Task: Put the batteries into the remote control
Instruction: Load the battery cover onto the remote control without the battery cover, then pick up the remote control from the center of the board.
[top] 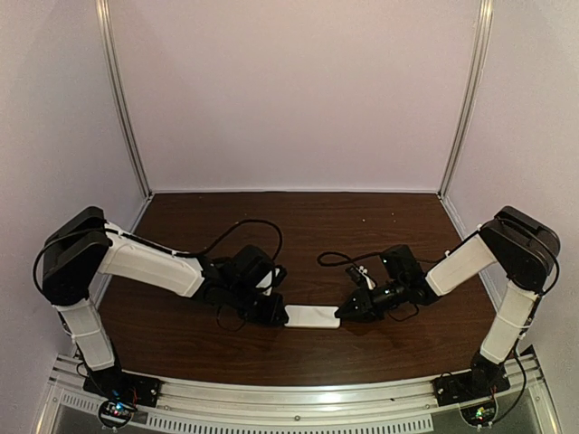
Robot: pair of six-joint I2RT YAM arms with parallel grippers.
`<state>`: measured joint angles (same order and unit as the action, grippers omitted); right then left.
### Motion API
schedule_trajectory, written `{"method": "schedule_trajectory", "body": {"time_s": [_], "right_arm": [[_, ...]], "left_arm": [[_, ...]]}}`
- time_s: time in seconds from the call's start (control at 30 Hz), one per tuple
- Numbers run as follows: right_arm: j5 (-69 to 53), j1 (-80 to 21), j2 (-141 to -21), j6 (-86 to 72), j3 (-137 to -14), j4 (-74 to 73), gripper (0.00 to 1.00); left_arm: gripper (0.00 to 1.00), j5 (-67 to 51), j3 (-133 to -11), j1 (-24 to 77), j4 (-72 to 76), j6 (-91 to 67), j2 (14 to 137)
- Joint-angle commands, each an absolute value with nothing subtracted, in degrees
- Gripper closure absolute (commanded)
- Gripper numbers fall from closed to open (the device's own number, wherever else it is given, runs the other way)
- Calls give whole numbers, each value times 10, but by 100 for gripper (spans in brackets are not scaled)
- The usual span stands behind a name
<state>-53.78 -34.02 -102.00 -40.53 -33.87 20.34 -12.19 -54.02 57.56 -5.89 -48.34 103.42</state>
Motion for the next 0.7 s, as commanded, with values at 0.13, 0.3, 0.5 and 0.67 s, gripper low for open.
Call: {"method": "schedule_trajectory", "body": {"time_s": [0.13, 0.3, 0.5, 0.67], "right_arm": [[-512, -315, -1016, -379, -342, 154, 68], [-510, -290, -980, -361, -349, 126, 49], [-490, -249, -892, -317, -363, 67, 28], [-397, -237, -772, -227, -399, -27, 16]], "left_arm": [[59, -125, -537, 576, -63, -417, 1029], [19, -78, -572, 567, -110, -313, 981], [3, -41, -598, 568, -115, -179, 940], [3, -22, -613, 569, -79, -33, 916]]}}
